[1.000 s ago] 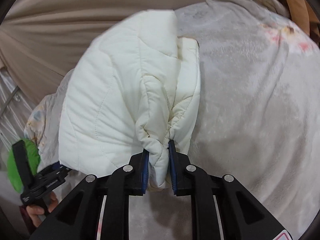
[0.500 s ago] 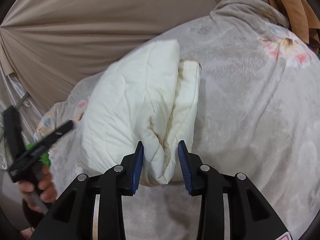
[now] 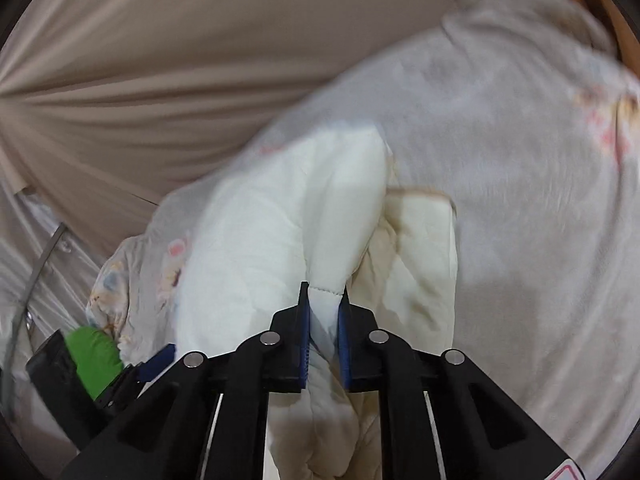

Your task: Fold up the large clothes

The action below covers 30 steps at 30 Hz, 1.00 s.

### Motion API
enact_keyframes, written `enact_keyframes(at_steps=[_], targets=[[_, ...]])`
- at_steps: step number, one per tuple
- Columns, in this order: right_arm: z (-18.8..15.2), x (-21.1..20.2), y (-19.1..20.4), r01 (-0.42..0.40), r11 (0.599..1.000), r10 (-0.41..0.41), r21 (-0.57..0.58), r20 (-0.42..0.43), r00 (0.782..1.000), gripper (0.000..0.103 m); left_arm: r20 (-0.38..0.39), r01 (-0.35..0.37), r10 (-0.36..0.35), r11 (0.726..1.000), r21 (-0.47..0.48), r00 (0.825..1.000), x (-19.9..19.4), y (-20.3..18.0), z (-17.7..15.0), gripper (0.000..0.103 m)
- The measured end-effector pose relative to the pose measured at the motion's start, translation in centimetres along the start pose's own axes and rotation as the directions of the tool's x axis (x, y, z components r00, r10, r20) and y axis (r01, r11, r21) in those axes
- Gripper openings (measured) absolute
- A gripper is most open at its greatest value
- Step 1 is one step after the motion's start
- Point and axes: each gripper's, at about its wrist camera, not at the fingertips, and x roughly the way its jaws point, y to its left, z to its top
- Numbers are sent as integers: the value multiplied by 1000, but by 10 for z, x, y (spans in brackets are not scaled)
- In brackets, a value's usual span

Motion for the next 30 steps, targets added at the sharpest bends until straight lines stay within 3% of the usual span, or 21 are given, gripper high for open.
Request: enact_keyframes(at_steps=[2, 3, 5, 7, 12, 15, 17, 19, 24, 28, 30], targets=[[-4, -13, 2, -6, 1000, 7, -15, 31, 1000, 6, 5, 22, -22, 1000, -10, 1000, -2, 0, -2, 75], [-7, -6, -4, 40, 999, -39, -13, 14, 999, 6, 6, 19, -19, 1000, -7, 1000, -1, -2, -4, 76], [-19, 28, -18, 162, 987, -162, -10, -71, 984, 6, 7, -2, 2, 1000, 12, 1000, 6, -8, -9, 81], [-36, 59, -37, 193, 981, -191, 7, -128, 973, 7, 24, -34, 33, 998, 43, 999, 9, -16, -12, 83], [-34, 49, -21, 278, 959, -281, -46, -93, 955, 12, 16, -66, 65, 997, 39, 998, 16, -18, -15, 85], [-41, 18, -21, 254, 966, -252, 39, -51, 966, 30, 14, -53, 53, 998, 17, 999, 14, -13, -15, 86], [-51, 1, -28, 222, 970, -219, 101, -43, 975, 50, 11, -32, 33, 999, -10, 999, 10, -8, -14, 88], [-65, -12, -36, 188, 969, -183, 158, -47, 982, 58, 6, 8, -8, 998, -64, 1000, 5, 2, -13, 90], [-79, -13, -47, 87, 962, -73, 260, -65, 995, 65, -6, 60, -63, 974, -217, 998, 3, 31, -14, 94], [-75, 8, -44, 33, 962, -2, 270, -114, 994, 67, -35, 120, -136, 950, -287, 990, 20, 48, -18, 98], [-71, 22, -43, 31, 964, 5, 265, -136, 991, 73, -43, 158, -182, 933, -324, 982, 30, 53, -22, 98]])
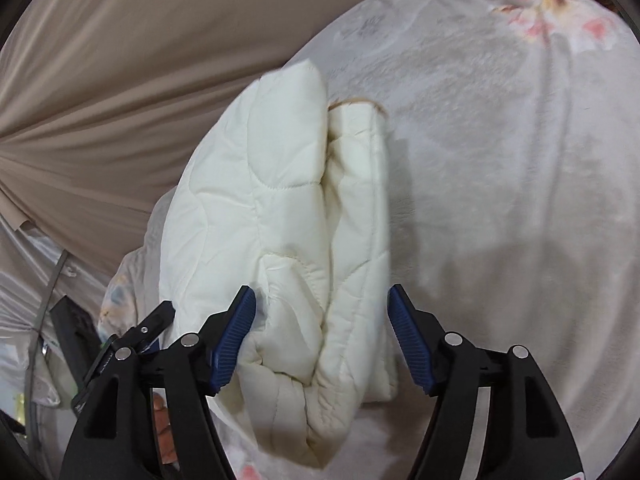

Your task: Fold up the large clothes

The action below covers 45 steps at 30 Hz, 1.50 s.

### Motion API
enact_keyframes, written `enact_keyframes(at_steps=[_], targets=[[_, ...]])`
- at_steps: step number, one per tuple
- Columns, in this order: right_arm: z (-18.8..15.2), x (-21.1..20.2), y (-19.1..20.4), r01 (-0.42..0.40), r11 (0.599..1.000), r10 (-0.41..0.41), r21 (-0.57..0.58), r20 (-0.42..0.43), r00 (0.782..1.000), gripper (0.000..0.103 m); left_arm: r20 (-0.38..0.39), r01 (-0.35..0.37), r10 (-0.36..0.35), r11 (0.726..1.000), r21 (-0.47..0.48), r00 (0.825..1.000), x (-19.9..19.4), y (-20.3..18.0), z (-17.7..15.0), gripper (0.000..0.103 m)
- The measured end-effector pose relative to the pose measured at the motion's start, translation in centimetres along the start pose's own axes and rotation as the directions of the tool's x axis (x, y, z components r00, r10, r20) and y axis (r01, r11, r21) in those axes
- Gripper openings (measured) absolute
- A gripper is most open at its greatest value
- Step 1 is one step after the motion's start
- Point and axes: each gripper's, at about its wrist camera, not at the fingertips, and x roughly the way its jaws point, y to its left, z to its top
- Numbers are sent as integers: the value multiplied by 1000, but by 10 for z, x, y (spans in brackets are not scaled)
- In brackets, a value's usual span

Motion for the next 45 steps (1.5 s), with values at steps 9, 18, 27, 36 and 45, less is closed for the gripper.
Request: enact_keyframes(at_steps=[9, 18, 27, 36, 45], targets=[[-6, -6, 47, 4, 985, -7, -171, -20, 1000, 36, -20, 12, -11, 999, 43, 1000, -28, -4, -3, 59], [-49, 7, 59, -29, 961, 7, -274, -79, 997, 49, 23, -79, 78, 994, 74, 997, -72, 23, -49, 63], [-24, -37, 74, 7, 967, 2, -254, 34, 999, 54, 331, -322, 229, 911, 259, 915, -131, -33, -39, 68], [-10, -25, 121, 112, 907, -76, -407, 104, 992, 17, 178, -255, 221, 945, 203, 959, -84, -29, -26, 68], [-8, 27, 84, 227, 882, -224, -412, 57, 973, 16, 136, -254, 231, 951, 179, 963, -67, -23, -31, 76]])
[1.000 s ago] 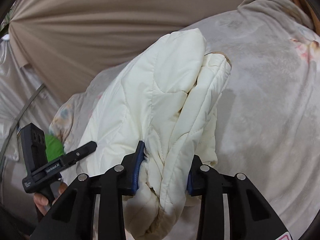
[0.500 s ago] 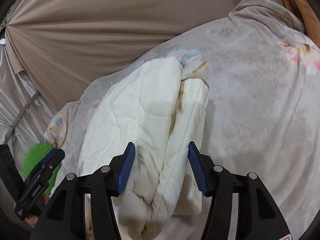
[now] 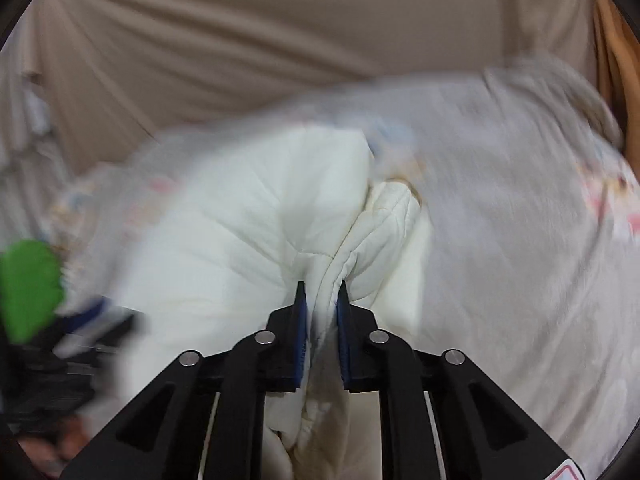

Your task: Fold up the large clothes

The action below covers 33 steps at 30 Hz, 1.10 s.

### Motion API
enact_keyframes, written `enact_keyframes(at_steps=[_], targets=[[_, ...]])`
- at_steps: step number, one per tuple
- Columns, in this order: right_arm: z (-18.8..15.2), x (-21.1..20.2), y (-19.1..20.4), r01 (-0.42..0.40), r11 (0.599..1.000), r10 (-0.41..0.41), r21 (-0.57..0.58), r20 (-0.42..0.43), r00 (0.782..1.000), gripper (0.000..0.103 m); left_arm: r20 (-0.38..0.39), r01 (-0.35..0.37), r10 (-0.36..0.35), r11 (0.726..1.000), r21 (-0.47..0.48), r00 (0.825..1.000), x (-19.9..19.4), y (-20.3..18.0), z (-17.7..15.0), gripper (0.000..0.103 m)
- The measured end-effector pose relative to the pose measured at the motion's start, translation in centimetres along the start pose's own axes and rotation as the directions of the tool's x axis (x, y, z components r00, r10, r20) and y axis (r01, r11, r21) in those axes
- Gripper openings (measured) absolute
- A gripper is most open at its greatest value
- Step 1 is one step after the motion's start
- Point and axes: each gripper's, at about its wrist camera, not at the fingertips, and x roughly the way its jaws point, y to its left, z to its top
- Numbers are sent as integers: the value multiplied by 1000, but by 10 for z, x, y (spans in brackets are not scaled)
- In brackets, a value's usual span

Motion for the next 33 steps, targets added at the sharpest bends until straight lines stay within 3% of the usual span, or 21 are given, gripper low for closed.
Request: enact_keyframes(at_steps=[2, 5, 8, 12, 15, 20, 24, 26, 30, 33], targets=[[-2, -5, -6, -9, 1000, 9, 29, -7, 1000, 21, -2, -33, 33, 999, 14, 999, 3, -4, -2, 76], [2, -32, -2, 52, 999, -52, 10, 10, 999, 25, -2, -54, 54, 998, 16, 999, 5, -4, -3, 76], [-1, -75, 7, 87, 996, -85, -14, 95, 992, 25, -1, -54, 54, 998, 12, 999, 5, -3, -2, 77], [-12, -117, 34, 51, 993, -31, -110, 175, 984, 26, 4, -66, 66, 998, 17, 998, 6, -6, -2, 77], [-25, -108, 50, 45, 982, -22, -185, 129, 991, 24, 9, -75, 75, 997, 23, 997, 6, -8, -3, 77], [-45, -49, 44, 154, 964, -154, -218, 14, 988, 22, 5, -63, 63, 998, 22, 998, 7, -10, -4, 81], [-58, -25, 41, 176, 962, -180, -211, 3, 984, 23, -9, -60, 61, 998, 26, 998, 14, -11, -10, 87], [-55, -31, 41, 165, 965, -169, -204, -4, 986, 24, -17, -50, 50, 999, 7, 999, 14, -7, -9, 87], [-32, -62, 28, 91, 991, -88, -95, 37, 995, 30, -34, 38, -41, 994, -100, 999, 4, 18, 5, 87], [-12, -69, 11, 40, 999, -39, -10, 58, 998, 45, -4, 54, -56, 986, -160, 998, -2, 35, 20, 94]])
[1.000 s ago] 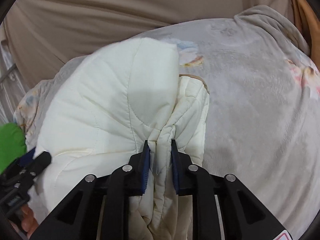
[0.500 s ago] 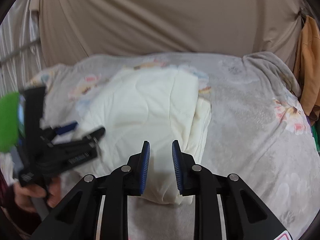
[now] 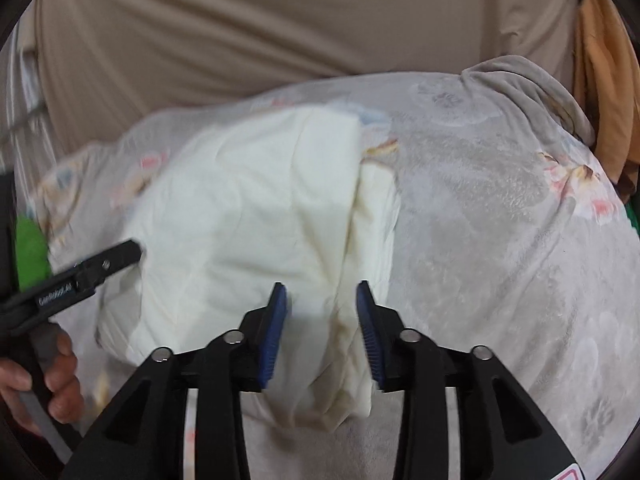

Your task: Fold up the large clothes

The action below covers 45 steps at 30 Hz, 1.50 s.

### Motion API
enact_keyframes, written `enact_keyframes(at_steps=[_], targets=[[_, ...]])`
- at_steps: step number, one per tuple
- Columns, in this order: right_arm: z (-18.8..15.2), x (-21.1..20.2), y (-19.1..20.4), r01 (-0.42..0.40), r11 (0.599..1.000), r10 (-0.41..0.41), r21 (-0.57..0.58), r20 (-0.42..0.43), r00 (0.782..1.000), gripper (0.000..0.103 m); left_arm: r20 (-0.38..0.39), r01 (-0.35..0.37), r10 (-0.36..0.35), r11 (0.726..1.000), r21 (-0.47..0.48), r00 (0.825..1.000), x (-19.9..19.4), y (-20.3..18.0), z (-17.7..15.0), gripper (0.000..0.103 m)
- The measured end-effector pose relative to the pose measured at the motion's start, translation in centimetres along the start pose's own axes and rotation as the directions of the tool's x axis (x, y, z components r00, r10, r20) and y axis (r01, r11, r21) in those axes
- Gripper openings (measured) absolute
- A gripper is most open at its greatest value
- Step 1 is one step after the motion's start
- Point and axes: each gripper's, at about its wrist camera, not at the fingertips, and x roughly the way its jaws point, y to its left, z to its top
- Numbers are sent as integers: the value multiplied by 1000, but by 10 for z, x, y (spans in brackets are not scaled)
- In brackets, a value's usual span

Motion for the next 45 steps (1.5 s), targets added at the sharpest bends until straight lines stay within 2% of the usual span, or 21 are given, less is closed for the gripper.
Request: enact_keyframes(at_steps=[3, 6, 10, 13, 20, 27, 30, 31, 32, 33, 35, 38, 42, 45], targets=[[9, 29, -11, -14, 999, 18, 44, -88, 996, 56, -29, -2, 3, 1000, 0, 1000, 11, 5, 11, 94], [7, 61, -17, -87, 990, 105, 114, -169, 980, 64, -90, 23, -23, 1000, -2, 996, 32, 7, 10, 96], [5, 79, -17, -119, 984, 143, 135, -186, 972, 69, -133, 96, -105, 993, -68, 986, 55, 14, 2, 98], [4, 88, -20, -140, 978, 169, 157, -193, 966, 71, -126, 89, -97, 994, -65, 987, 60, 12, 1, 98], [6, 97, -25, -150, 975, 181, 166, -195, 964, 75, -78, 11, -11, 1000, -2, 997, 60, -5, -6, 98], [7, 102, -26, -180, 967, 215, 178, -198, 956, 77, -70, -5, 5, 1000, 3, 998, 63, -7, -7, 98], [7, 100, -26, -210, 962, 242, 174, -190, 952, 69, -77, 15, -15, 1000, 3, 997, 63, -6, -5, 98], [8, 98, -25, -222, 960, 253, 172, -186, 949, 63, -82, 35, -34, 999, 3, 996, 63, -6, -4, 98], [8, 95, -22, -230, 959, 259, 165, -178, 949, 52, -84, 52, -51, 999, 3, 995, 61, -5, -3, 93], [9, 90, -20, -237, 958, 262, 160, -165, 951, 45, -81, 75, -75, 997, -5, 994, 56, -5, -2, 89], [12, 79, -15, -233, 961, 255, 152, -144, 956, 28, -71, 111, -111, 994, -8, 991, 46, -5, 3, 72], [21, 56, -8, -257, 957, 270, 137, -85, 959, 21, -35, 159, -159, 987, 1, 987, 26, -7, 13, 57], [37, 14, 8, -280, 957, 280, 79, 17, 960, 20, 50, 203, -207, 977, 66, 977, -9, -17, 31, 52], [55, -17, 27, -267, 964, 266, 3, 88, 960, 20, 152, 204, -225, 968, 146, 962, -47, -27, 50, 52]])
